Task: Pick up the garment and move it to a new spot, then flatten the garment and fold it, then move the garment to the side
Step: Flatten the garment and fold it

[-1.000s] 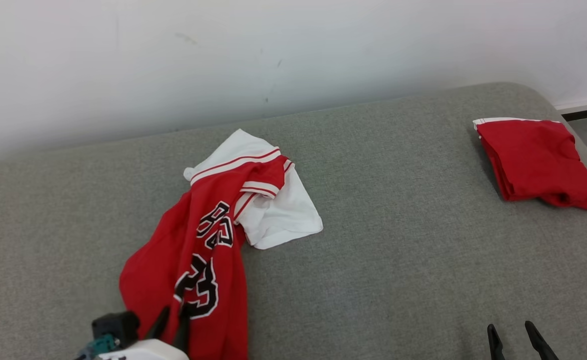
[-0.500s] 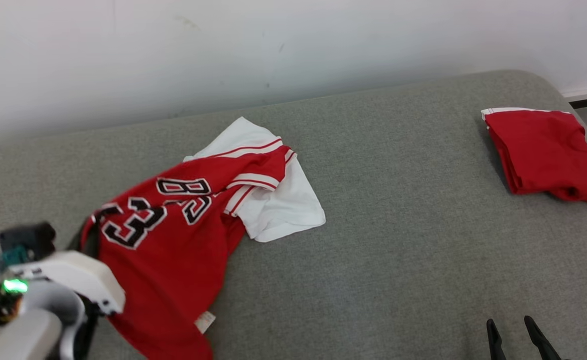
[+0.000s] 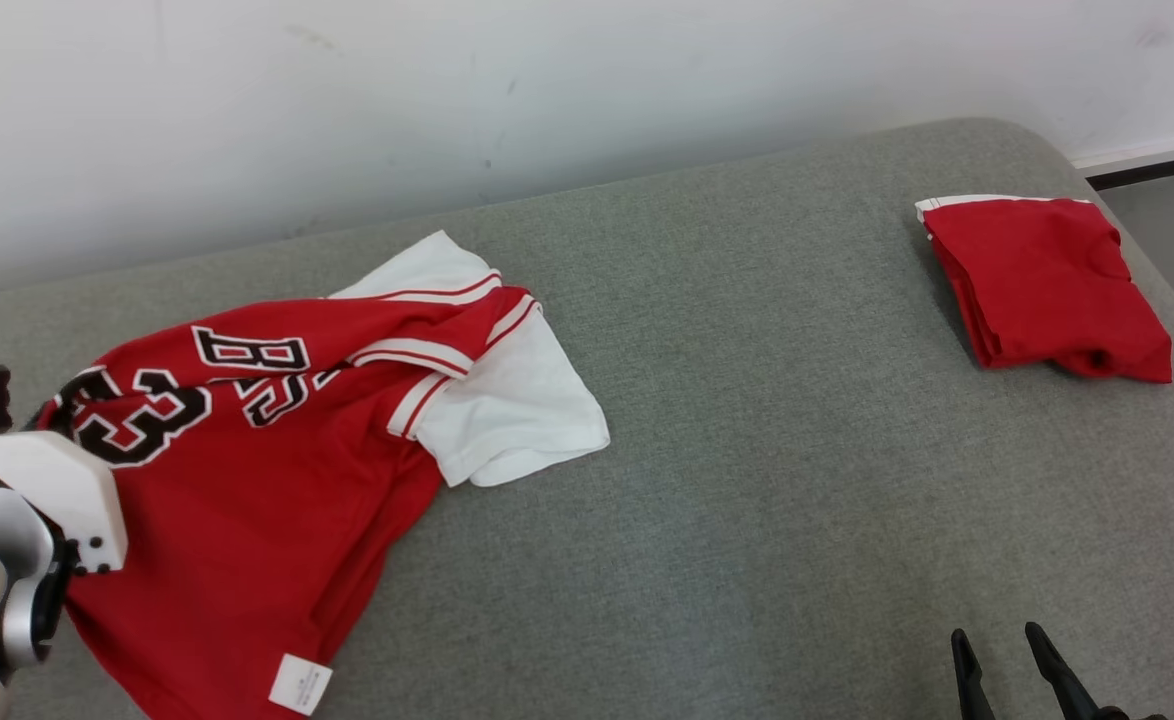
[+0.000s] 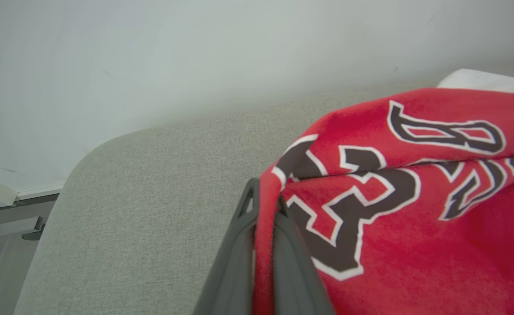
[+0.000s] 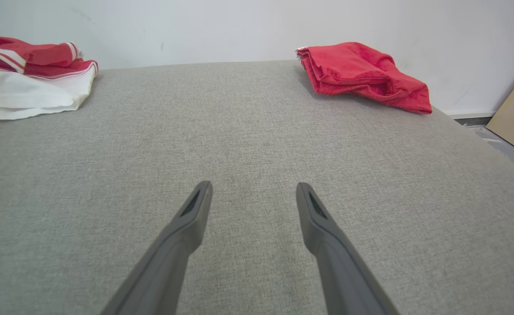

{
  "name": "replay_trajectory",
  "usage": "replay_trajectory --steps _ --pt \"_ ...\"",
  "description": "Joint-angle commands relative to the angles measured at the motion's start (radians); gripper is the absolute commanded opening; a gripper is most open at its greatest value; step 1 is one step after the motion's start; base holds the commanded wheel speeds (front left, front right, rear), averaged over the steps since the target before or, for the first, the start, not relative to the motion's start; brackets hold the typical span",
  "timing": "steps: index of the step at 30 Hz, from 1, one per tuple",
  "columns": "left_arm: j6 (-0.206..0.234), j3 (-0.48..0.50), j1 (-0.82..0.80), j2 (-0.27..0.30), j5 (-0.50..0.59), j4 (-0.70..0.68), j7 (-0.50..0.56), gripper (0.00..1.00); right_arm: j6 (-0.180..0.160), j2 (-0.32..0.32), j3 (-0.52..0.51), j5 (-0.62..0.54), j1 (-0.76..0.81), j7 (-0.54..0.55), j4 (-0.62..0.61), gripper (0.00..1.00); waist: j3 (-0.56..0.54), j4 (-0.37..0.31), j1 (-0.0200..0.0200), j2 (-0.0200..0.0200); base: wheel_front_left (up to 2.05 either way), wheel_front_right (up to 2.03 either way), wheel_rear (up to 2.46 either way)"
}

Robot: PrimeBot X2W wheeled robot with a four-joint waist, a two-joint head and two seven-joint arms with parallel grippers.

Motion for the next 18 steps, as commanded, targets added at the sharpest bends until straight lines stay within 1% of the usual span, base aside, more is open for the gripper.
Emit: replay_trajectory --steps 1,2,3,4,7,11,14,18 --pt "-0.005 -0.002 -0.012 0.007 0.011 0.019 -0.011 0.31 -0.002 -0.002 -0.001 0.010 0.006 0.001 0.004 1.00 0.000 -0.002 0.0000 0.0000 0.00 0.00 0.00" --pt "-0.006 -0.007 -0.020 0.008 0.023 0.037 -0.022 0.81 -0.002 -0.002 -0.001 0.009 0.006 0.001 0.005 1.00 -0.001 -0.002 0.0000 0.0000 0.00 0.00 0.00" --pt "-0.011 -0.006 -0.026 0.002 0.021 0.054 -0.032 1.00 -0.002 -0.001 -0.002 0.009 0.005 0.001 0.007 1.00 -0.002 -0.003 0.0000 0.0000 0.00 0.00 0.00" --pt "-0.017 -0.006 -0.029 -0.005 0.018 0.065 -0.041 1.00 -0.002 0.000 -0.005 0.009 0.004 0.001 0.008 1.00 -0.005 -0.001 0.0000 0.0000 0.00 0.00 0.00" --pt "-0.019 -0.003 -0.035 -0.012 0.026 0.085 -0.078 1.00 -0.002 0.002 -0.014 0.006 0.008 0.001 0.005 1.00 -0.016 0.010 0.0000 0.0000 0.00 0.00 0.00" --pt "0.004 0.028 -0.010 -0.013 0.015 0.045 -0.159 1.00 -0.002 0.002 -0.021 -0.001 0.019 0.001 0.001 1.00 -0.039 0.029 0.0000 0.0000 0.00 0.00 0.00" --pt "0.030 0.043 0.045 -0.016 0.014 -0.044 -0.223 1.00 -0.002 0.002 -0.024 -0.006 0.031 0.001 -0.002 1.00 -0.058 0.044 0.0000 0.0000 0.00 0.00 0.00" --pt "0.078 0.024 0.143 -0.029 0.028 -0.228 -0.246 1.00 -0.002 0.001 -0.027 -0.004 0.046 0.001 -0.006 1.00 -0.068 0.071 0.0000 0.0000 0.00 0.00 0.00"
